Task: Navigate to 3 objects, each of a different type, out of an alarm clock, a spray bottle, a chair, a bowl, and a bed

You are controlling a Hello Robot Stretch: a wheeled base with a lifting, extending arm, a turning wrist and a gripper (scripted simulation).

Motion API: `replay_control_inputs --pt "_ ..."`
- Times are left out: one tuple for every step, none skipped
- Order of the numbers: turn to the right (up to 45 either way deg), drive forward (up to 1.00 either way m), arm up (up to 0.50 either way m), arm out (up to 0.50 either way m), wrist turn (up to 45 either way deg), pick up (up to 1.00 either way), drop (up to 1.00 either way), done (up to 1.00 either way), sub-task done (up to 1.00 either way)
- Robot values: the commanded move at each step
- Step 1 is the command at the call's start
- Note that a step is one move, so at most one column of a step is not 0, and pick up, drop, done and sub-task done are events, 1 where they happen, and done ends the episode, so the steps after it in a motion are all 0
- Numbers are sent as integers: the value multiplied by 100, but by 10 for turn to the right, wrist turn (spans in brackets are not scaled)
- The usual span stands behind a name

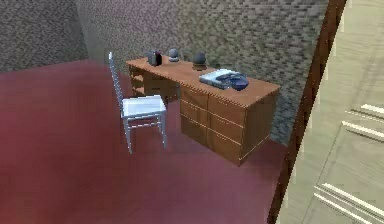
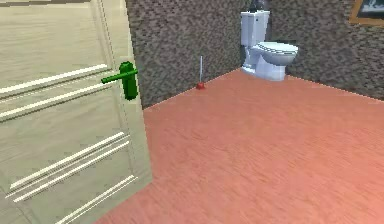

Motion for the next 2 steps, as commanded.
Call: replay_control_inputs --pt "-180 0 0 0 0 0 0 0 0" --pt "0 100 0 0 0 0 0 0 0"
